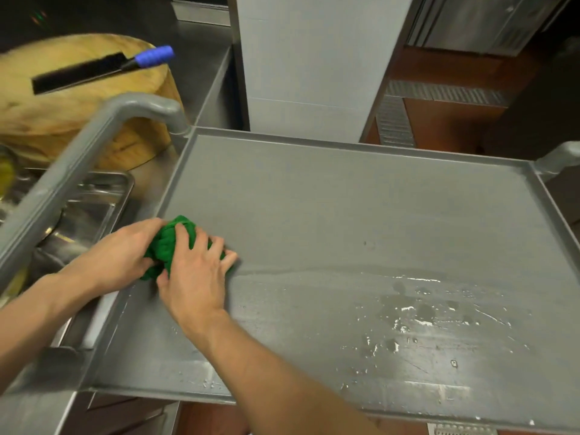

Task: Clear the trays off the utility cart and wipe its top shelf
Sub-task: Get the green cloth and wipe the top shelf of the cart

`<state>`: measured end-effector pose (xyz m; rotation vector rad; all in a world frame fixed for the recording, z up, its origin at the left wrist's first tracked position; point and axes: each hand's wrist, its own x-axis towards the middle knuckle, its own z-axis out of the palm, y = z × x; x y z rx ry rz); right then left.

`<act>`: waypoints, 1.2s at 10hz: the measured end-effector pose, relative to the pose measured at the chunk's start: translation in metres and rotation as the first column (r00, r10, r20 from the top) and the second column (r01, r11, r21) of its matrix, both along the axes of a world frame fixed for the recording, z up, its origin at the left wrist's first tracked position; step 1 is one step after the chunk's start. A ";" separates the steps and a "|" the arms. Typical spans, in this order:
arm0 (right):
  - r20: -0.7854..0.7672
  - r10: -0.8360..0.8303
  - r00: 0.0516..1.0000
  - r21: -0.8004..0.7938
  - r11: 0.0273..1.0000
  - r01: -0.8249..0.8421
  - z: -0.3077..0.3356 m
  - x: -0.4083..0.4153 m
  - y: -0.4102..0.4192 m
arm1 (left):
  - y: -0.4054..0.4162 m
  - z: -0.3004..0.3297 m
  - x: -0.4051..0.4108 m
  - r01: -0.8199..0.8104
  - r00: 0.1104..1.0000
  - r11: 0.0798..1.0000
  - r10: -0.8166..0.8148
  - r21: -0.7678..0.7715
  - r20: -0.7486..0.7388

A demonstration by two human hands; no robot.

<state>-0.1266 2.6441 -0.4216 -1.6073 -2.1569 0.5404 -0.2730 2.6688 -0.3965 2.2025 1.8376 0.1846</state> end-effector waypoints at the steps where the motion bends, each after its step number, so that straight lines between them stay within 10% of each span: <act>1: 0.002 -0.008 1.000 0.010 1.000 0.008 0.001 -0.003 0.002 | -0.001 0.000 0.003 -0.025 0.999 0.999 0.024 0.022 0.023; 5: -0.220 -0.052 0.974 -0.050 0.998 0.042 0.025 0.155 0.051 | 0.027 0.005 0.145 -0.073 0.979 0.983 0.038 0.167 0.200; 8: -0.037 -0.422 0.906 0.103 0.900 0.424 0.039 0.448 0.055 | 0.083 0.001 0.440 0.314 0.797 0.927 -0.374 0.203 0.475; 12: 0.131 -0.603 0.787 0.123 0.798 0.590 -0.011 0.594 0.007 | 0.067 -0.040 0.613 0.486 0.784 0.857 -0.514 0.172 0.348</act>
